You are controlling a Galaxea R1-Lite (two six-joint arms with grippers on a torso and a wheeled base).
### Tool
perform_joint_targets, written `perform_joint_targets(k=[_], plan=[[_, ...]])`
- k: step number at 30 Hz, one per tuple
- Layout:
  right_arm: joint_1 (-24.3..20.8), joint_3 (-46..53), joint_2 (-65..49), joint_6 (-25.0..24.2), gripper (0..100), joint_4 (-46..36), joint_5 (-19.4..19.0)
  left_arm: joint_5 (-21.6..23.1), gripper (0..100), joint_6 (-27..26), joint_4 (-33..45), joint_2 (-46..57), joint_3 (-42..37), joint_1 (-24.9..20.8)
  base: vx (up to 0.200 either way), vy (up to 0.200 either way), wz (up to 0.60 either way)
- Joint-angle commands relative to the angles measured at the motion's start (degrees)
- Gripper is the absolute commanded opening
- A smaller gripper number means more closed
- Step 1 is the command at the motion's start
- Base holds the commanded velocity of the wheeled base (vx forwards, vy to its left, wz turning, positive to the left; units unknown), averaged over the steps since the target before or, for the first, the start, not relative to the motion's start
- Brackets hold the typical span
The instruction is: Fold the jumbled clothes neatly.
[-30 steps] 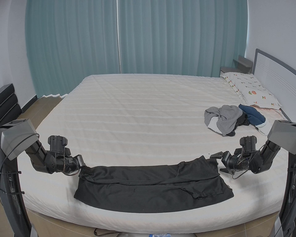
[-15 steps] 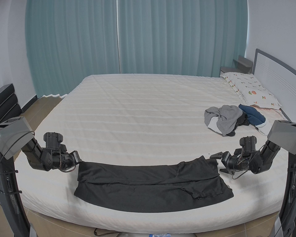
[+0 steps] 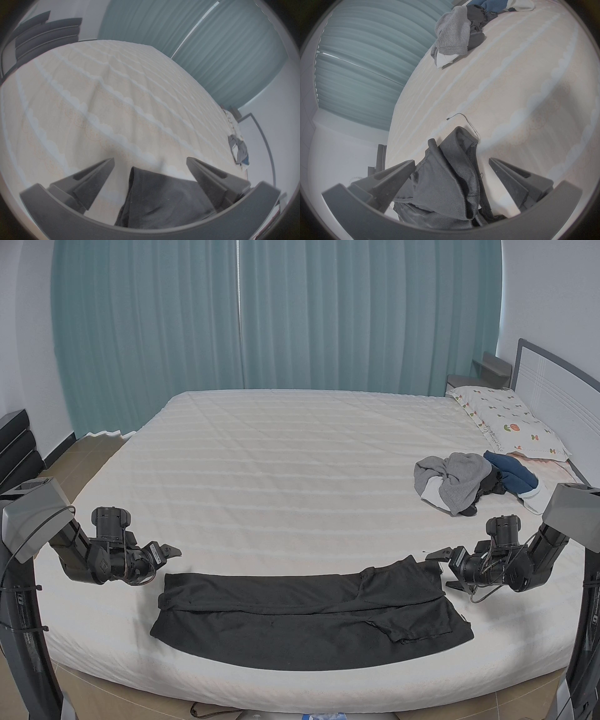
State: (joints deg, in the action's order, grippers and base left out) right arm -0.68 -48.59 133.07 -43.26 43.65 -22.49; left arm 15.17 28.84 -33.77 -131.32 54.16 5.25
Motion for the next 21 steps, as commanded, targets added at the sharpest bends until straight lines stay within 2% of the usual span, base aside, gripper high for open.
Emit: perform_joint_targets(k=[1,7,15,21], plan=[[0.0,-0.4,-1.7,0.1,100,-0.1,0.3,0.3,100,3.8,0.3,1.2,1.3,0.1,0.000,0.000,0.00],[-1.0,-0.2,-6.2,0.2,100,-1.2,2.4,0.9,100,4.6,0.9,4.2,0.0,-0.2,0.000,0.000,0.00],[-1.9,6.1,-9.7,0.0,100,-1.2,3.6,0.7,100,3.5,1.0,6.5,-11.3,-0.9,0.000,0.000,0.00],[-1.9,7.9,-9.1,-1.4,100,-1.2,3.6,0.4,100,4.0,0.3,7.7,-16.0,-2.1,0.000,0.000,0.00]])
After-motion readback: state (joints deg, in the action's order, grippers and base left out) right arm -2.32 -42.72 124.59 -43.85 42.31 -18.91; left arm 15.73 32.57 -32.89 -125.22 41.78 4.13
